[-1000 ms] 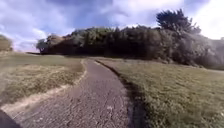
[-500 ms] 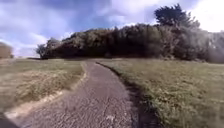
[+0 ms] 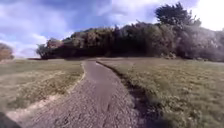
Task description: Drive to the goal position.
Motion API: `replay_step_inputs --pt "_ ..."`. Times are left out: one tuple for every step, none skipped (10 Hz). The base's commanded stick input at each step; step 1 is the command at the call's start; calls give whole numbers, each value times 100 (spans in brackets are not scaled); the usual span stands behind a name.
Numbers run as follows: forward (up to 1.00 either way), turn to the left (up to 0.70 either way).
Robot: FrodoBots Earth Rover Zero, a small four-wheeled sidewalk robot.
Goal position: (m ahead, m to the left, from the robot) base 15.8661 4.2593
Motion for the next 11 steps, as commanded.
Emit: replay_step_inputs --pt "70 0" --pt "70 0" --pt "70 0" --pt "70 0" --pt "70 0" --pt "70 0" --pt "70 0" --pt "70 0" --pt "70 -6" --pt "70 -30" --pt "70 -35"
